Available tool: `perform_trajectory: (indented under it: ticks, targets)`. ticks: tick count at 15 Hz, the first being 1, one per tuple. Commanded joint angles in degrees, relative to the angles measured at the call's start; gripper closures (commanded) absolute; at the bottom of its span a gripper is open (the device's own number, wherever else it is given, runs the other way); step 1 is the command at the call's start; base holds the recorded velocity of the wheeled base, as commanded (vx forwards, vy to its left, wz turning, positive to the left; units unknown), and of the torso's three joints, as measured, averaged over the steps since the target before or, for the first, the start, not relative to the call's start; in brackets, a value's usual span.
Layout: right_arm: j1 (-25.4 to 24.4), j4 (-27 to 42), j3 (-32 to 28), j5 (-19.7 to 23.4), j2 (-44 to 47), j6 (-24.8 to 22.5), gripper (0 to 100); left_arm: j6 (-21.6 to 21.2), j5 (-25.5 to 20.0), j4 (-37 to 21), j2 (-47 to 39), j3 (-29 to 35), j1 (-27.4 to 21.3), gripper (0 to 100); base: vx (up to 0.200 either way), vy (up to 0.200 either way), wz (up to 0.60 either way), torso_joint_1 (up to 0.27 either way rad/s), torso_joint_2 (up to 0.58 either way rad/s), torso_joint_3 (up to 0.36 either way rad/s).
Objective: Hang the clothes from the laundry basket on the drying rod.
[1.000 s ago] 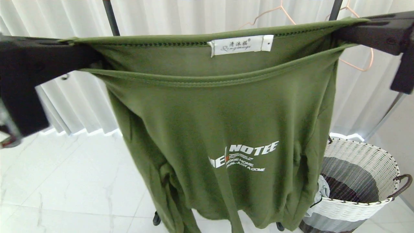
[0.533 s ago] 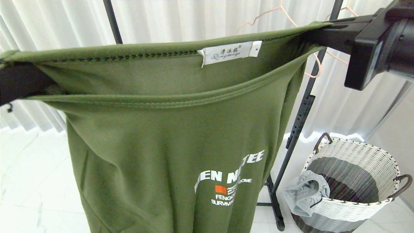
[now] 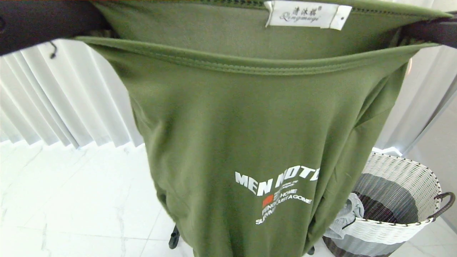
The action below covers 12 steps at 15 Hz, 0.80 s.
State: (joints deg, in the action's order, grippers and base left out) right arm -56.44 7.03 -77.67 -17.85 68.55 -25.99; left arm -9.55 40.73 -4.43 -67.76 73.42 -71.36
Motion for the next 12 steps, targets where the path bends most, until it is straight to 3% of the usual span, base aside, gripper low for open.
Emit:
perform_trajectory:
  ticks: [1,4,12]
  targets:
    - [0.02,1.23,4.37,-0.08,-4.39,-0.20,100,0.67,0.05,0.29,-2.12,-2.58,1.14,100,0.000,0.000,0.00,0.000,0.00,0.000]
    - [-0.07,1.40,3.75,-0.08,-4.91,-1.78,100,-1.79,0.05,6.45,-3.70,-2.76,1.49,100,0.000,0.000,0.00,0.000,0.00,0.000]
    - [0.02,2.02,3.75,-0.35,-4.39,-1.87,100,-2.94,0.05,7.06,-3.17,-3.55,2.90,100,0.000,0.000,0.00,0.000,0.00,0.000]
